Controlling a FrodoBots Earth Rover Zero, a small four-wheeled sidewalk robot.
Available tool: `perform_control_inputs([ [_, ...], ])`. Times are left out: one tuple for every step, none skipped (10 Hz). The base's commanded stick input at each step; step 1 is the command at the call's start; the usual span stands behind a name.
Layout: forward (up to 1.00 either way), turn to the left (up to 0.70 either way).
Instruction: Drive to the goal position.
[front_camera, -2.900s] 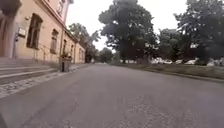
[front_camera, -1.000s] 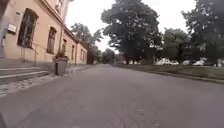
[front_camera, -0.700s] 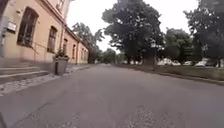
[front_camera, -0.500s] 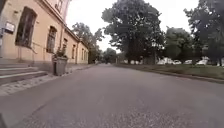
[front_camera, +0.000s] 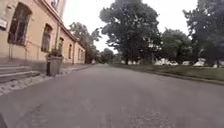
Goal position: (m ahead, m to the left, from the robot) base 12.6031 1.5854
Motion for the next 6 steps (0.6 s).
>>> perform_control_inputs([
  [0.70, 0.00],
  [0.70, 0.00],
  [0.70, 0.00],
  [0.70, 0.00],
  [0.70, 0.00],
  [0.70, 0.00],
])
